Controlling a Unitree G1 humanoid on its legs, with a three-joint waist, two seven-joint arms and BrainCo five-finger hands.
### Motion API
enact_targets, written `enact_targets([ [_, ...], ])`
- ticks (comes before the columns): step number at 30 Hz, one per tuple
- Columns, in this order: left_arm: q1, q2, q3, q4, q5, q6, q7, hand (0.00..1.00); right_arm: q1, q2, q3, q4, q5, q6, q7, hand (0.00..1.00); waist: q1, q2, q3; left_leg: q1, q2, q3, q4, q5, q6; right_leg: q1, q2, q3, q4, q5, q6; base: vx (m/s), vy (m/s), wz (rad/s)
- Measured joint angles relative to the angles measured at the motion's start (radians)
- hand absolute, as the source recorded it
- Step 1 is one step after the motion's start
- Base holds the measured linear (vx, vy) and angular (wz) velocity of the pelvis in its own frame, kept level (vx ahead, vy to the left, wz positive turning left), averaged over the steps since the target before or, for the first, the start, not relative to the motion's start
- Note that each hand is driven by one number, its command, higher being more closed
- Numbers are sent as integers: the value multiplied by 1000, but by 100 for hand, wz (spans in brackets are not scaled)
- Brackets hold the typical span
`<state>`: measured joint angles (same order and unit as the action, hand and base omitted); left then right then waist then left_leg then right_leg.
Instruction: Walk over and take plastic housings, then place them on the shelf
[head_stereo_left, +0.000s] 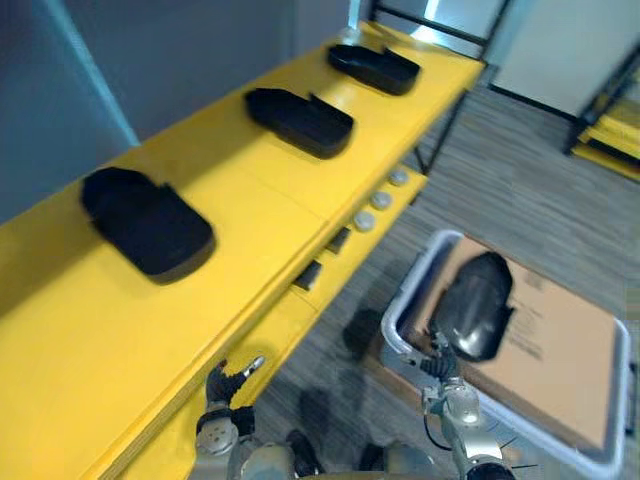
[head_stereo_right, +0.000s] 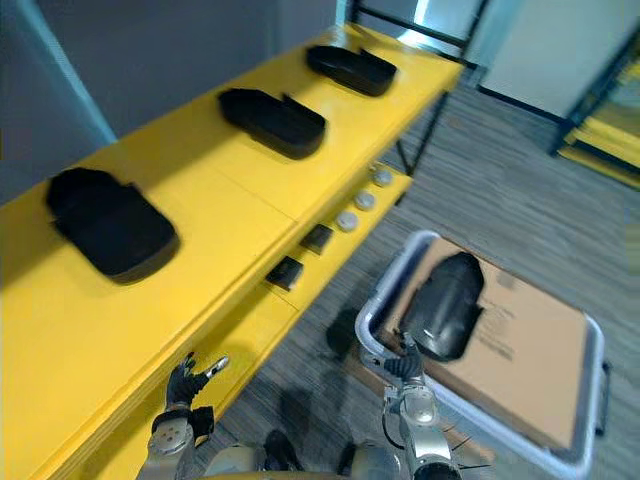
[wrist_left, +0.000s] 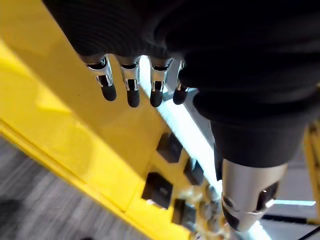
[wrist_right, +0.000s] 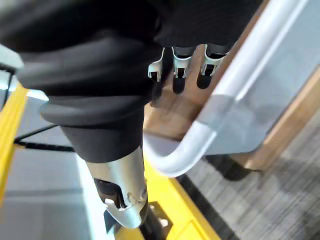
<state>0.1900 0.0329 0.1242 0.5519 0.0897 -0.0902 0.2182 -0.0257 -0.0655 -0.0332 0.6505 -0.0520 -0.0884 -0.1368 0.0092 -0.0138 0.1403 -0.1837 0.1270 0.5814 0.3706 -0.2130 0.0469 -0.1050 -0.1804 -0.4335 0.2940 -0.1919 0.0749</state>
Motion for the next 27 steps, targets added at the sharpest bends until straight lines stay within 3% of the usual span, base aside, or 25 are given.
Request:
enact_targets([
  [2,-7,-11,3,56,0,4,3,0,3,-20,13,19,-1,2,9,0,14,22,6,-3,15,-67,7,30,-32,15,44,48,-94,50,-10,-30,-208,-95],
  [4,0,-9,3,96,-1,6,4,0,3,-21,20,18,-1,2,8,0,22,40,5,-2,52,-70,25,30,-33,17,83,90,-145,76,-30,-21,-154,-97],
  [6,-11,-11,2,139,-10,6,5,0,11,-24,20,19,0,2,6,0,10,47,6,1,72,-124,31,31,-35,35,130,143,-210,135,-51,20,-176,-76],
  [8,-16,-15,2,160,-10,6,5,0,14,-21,20,19,1,2,5,0,8,46,6,3,61,-201,35,42,-52,53,145,183,-240,156,-59,73,-143,-71],
  [10,-20,-30,1,166,-19,5,5,0,14,-33,18,21,2,2,3,0,9,35,14,-4,1,-384,18,23,-88,57,138,252,-253,175,-60,30,-14,-87],
  [11,-20,-34,0,167,-20,5,5,0,12,-37,14,22,2,2,2,0,11,41,15,13,-33,-467,-35,24,-94,57,137,282,-258,182,-55,13,81,-104],
  [12,-20,-36,-3,168,-23,5,4,0,11,-38,13,22,1,2,-6,0,11,64,11,39,-58,-551,-117,49,-124,55,147,320,-261,190,-44,20,129,-112],
  [13,-30,-31,-1,178,-34,5,5,0,12,-37,12,33,1,2,-15,0,14,71,9,70,-59,-541,-148,59,-101,53,148,356,-266,200,-31,22,122,-93],
  [20,-57,-12,-4,192,-38,7,6,0,76,1,-36,-18,4,6,-20,0,6,40,3,108,-91,-441,-169,47,-76,66,119,449,-342,257,3,-19,113,-46],
  [27,-35,32,4,184,-36,15,5,0,104,-20,-358,-210,87,2,-108,0,2,7,-20,138,-110,-438,-197,47,-74,78,114,491,-390,286,8,-13,16,-18],
])
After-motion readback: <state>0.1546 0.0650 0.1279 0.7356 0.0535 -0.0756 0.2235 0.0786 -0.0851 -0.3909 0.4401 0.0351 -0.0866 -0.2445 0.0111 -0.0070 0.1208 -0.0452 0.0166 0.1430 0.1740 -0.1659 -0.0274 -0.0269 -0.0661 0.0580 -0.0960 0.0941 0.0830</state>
